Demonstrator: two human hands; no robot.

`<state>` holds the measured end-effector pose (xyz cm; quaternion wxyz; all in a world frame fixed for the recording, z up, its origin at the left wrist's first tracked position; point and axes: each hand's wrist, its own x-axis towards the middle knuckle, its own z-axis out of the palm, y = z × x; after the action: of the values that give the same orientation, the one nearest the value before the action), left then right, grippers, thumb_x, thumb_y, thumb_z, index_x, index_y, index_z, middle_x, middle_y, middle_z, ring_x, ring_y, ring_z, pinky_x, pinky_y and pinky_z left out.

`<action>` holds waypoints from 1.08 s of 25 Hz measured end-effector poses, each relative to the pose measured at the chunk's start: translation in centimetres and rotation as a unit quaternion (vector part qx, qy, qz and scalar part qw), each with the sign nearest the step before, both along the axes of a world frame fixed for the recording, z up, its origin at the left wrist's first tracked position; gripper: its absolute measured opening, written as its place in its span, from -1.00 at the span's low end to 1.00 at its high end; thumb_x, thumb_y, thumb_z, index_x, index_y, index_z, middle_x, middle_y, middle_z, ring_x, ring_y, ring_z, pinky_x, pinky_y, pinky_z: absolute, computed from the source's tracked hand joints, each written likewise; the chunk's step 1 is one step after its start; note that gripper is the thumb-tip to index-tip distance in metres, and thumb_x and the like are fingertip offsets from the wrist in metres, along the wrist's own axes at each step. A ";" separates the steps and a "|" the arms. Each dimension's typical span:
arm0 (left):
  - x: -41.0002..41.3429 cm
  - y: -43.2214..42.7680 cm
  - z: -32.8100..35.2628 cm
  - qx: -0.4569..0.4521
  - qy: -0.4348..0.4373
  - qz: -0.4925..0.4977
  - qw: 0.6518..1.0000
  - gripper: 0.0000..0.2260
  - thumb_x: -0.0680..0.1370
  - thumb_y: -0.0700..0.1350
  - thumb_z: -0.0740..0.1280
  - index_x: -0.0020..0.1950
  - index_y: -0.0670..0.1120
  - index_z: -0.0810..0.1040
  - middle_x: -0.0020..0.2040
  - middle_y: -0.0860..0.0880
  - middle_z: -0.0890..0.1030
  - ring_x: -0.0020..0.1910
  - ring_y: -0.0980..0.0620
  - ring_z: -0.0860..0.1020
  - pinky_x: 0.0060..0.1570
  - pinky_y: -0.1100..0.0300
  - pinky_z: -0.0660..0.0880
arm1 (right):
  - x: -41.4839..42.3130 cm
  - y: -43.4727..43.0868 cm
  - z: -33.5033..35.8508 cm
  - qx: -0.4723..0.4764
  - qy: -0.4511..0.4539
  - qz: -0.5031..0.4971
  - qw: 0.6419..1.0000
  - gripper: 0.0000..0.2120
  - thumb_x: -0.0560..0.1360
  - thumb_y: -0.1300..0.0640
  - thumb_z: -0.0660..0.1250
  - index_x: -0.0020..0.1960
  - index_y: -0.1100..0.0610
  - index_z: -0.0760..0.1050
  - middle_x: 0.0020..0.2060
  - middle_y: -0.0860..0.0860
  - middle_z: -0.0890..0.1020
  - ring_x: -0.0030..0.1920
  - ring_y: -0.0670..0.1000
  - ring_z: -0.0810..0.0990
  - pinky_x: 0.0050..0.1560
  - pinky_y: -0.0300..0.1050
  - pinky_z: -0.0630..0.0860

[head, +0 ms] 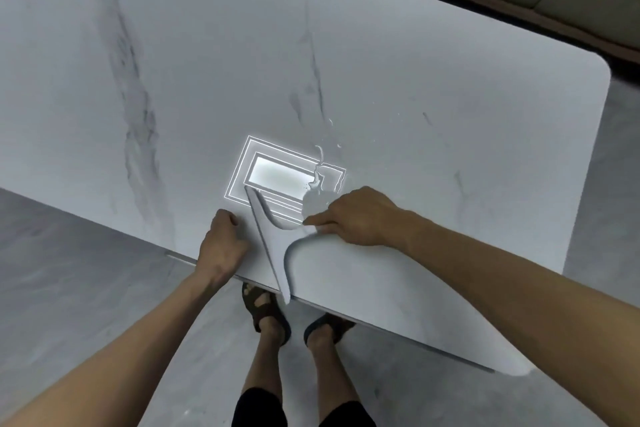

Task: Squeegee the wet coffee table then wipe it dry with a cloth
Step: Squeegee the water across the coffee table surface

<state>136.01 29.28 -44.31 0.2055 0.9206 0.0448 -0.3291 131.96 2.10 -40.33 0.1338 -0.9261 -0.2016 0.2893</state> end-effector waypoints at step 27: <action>12.3 -5.4 2.4 -0.018 -0.021 0.041 0.999 -0.91 0.56 -0.19 0.16 0.04 -0.08 0.28 -0.18 -0.10 0.50 -0.18 -0.17 0.48 -0.26 0.10 0.33 | 3.7 1.1 1.2 0.033 -0.003 0.085 0.996 -0.66 0.64 0.02 0.13 0.39 -0.19 0.39 -0.10 0.00 0.64 -0.16 0.12 0.60 -0.30 -0.12 0.19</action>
<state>148.31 23.91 -41.86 0.2366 0.9207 0.0725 -0.3017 135.66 3.22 -39.13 0.1385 -0.9015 -0.2899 0.2899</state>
